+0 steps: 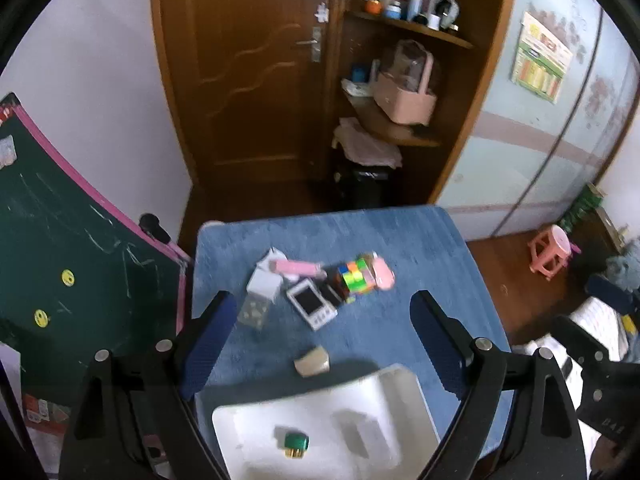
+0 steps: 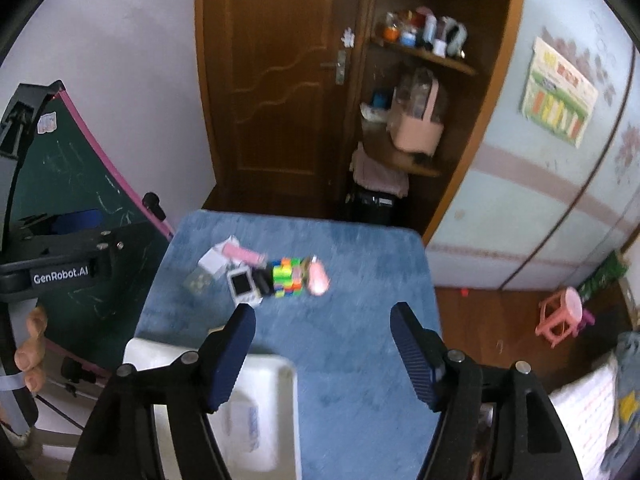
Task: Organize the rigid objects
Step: 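Grasp the Rubik's cube with the left gripper while the right grasps the pink mouse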
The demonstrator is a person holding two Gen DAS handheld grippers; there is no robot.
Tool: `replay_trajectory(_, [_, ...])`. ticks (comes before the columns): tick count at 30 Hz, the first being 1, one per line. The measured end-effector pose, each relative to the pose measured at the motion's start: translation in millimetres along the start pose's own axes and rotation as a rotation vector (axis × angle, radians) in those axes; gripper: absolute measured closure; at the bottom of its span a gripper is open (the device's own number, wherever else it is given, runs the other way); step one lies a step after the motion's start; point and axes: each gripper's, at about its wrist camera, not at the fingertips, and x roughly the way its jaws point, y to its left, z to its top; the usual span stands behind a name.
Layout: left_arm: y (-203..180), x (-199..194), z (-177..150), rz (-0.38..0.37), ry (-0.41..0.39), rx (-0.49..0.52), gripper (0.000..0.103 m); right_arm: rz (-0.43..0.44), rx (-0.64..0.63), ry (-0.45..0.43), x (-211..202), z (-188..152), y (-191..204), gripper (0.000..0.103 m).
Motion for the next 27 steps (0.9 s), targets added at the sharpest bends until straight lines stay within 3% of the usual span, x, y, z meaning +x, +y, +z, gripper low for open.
replay_trajectory(9, [-25.8, 52.5, 48.8, 0.052, 0.004, -0.073, 0.013, 0.038, -0.088, -0.033, 55.9, 64.2, -44.1, 0.032])
replay_trajectory(14, [-37.3, 122.6, 52.3, 0.101, 0.108, -0.11, 0.013, 0.063, -0.107, -0.004, 125.1, 76.0, -64.7, 0.028])
replay_trajectory(21, [-42.0, 230.8, 31.1, 0.164, 0.284, -0.148, 0.013, 0.143, -0.085, 0.113, 259.6, 52.2, -81.1, 0.028])
replay_trajectory(27, [-48.8, 299.6, 2.8, 0.18, 0.441, -0.181, 0.013, 0.193, -0.111, 0.174, 337.2, 4.1, -63.6, 0.028])
